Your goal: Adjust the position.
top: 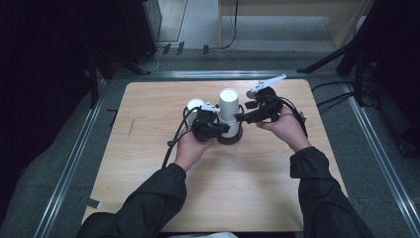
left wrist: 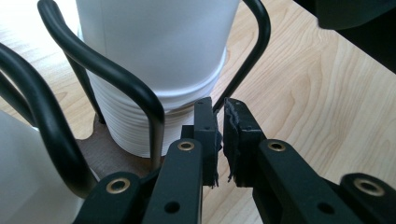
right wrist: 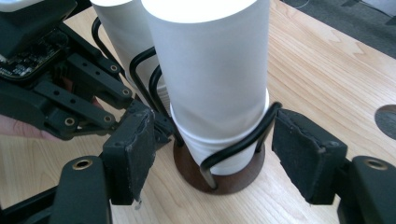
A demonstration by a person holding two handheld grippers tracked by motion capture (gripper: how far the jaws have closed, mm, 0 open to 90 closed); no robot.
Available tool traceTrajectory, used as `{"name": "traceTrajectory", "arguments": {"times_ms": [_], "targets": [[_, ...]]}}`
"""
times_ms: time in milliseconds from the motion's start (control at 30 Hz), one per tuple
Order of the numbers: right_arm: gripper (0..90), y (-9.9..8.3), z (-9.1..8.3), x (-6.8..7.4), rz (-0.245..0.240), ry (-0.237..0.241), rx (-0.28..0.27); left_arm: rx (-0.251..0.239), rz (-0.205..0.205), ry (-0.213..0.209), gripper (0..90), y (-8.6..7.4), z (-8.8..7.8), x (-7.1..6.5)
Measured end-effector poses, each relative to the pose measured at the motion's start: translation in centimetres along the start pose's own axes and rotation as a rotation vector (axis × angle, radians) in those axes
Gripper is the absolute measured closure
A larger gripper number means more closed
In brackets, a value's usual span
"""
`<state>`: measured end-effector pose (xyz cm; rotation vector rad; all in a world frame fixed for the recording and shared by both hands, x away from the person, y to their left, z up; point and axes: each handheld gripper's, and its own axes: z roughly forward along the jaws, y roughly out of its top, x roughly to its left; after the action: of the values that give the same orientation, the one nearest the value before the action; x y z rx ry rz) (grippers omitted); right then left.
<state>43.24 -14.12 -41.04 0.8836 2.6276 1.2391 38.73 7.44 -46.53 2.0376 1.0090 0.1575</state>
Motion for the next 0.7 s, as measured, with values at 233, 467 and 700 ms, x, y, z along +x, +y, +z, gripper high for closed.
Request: {"name": "traceTrajectory", "arguments": {"times_ms": [233, 467, 700], "targets": [[27.0, 0.7, 1.1, -0.2, -0.023, 0.001, 0.011, -0.011, -0.010, 0.000, 84.1, 0.1, 0.1, 0.2], [25.9, 1.9, 1.7, 0.1, -0.031, 0.000, -0.001, -0.017, -0.020, -0.004, 84.1, 0.1, 0.2, 0.3], [25.2, 3.1, 2.3, 0.4, -0.032, -0.018, -0.005, -0.007, -0.018, -0.007, 84.1, 0.1, 0.2, 0.3]]}}
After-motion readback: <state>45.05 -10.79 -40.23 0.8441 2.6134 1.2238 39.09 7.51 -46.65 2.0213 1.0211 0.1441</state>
